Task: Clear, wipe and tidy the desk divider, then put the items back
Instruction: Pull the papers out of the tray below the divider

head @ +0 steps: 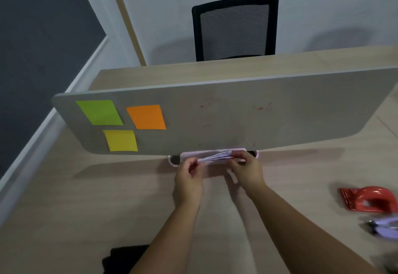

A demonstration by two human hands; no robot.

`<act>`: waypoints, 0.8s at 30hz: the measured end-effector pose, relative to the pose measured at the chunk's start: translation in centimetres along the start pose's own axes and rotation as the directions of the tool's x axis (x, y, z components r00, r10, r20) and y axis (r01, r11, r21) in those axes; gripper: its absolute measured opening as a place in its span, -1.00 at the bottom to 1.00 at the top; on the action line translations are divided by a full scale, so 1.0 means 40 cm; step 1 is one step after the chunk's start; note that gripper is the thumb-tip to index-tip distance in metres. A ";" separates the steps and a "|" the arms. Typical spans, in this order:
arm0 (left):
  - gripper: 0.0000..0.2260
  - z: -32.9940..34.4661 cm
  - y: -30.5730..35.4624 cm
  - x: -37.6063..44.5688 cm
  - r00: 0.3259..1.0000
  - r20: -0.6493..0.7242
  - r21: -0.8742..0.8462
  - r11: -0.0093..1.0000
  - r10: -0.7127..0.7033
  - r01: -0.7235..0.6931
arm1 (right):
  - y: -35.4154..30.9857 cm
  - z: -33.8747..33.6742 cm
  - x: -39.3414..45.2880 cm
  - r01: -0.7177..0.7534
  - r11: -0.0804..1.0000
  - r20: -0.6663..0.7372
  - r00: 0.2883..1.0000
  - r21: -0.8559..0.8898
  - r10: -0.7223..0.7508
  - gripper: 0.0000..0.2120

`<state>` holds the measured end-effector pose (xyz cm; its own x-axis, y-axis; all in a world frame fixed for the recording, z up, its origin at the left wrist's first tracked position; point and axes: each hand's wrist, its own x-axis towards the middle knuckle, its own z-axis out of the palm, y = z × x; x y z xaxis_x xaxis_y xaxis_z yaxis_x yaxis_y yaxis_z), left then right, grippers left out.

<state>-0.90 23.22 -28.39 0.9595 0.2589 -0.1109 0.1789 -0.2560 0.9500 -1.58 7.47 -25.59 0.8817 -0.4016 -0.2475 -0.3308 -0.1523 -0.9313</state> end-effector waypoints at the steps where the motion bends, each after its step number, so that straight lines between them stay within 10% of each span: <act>1: -0.92 -0.004 0.005 -0.015 1.000 0.005 -0.032 0.999 0.019 -0.019 | -0.002 -0.010 -0.006 0.022 1.000 -0.001 1.000 0.017 -0.022 -0.81; 9: -0.89 0.031 0.076 -0.207 0.983 0.170 -0.145 0.985 -0.073 0.098 | -0.012 -0.215 -0.128 0.064 0.997 0.030 0.997 0.035 -0.066 -0.87; 13: -0.92 0.124 0.092 -0.345 0.918 0.294 -0.036 0.957 -0.266 0.288 | 0.055 -0.374 -0.222 0.001 0.974 -0.086 0.996 -0.225 -0.021 -0.92; 24: -0.93 0.315 0.033 -0.617 0.880 0.395 0.254 0.952 -0.263 0.171 | 0.229 -0.618 -0.362 -0.242 0.496 -0.249 0.967 -0.834 0.053 -0.77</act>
<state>-21.59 4.77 -28.10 0.8834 -0.0729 -0.4629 0.3893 -0.4359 0.8114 -25.70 -10.42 -23.94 0.7517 -0.6210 -0.2221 -0.6576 -0.7318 -0.1792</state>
